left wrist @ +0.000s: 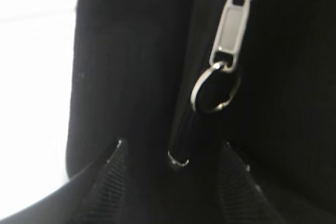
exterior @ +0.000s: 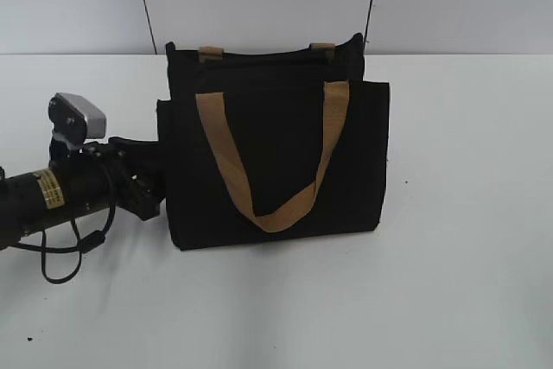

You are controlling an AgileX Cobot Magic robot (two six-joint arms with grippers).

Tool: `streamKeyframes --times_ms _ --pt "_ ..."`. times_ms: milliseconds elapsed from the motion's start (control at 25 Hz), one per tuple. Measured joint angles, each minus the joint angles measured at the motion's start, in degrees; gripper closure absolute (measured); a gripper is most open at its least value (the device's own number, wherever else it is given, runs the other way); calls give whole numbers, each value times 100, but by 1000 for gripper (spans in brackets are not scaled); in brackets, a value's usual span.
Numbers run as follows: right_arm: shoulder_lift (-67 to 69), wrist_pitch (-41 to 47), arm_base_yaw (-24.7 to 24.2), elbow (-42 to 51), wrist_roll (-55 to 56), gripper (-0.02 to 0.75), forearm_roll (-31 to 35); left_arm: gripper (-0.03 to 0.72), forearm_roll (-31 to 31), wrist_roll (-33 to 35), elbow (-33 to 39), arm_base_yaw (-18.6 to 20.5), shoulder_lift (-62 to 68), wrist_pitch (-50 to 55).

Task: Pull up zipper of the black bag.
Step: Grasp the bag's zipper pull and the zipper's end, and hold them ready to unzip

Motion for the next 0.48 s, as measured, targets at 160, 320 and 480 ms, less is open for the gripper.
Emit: streamKeyframes --times_ms 160,320,480 --pt "0 0 0 0 0 199 0 265 237 -49 -232 0 166 -6" --pt "0 0 0 0 0 199 0 316 337 -69 -305 0 290 -36" --pt "0 0 0 0 0 199 0 382 368 -69 -354 0 308 -41"
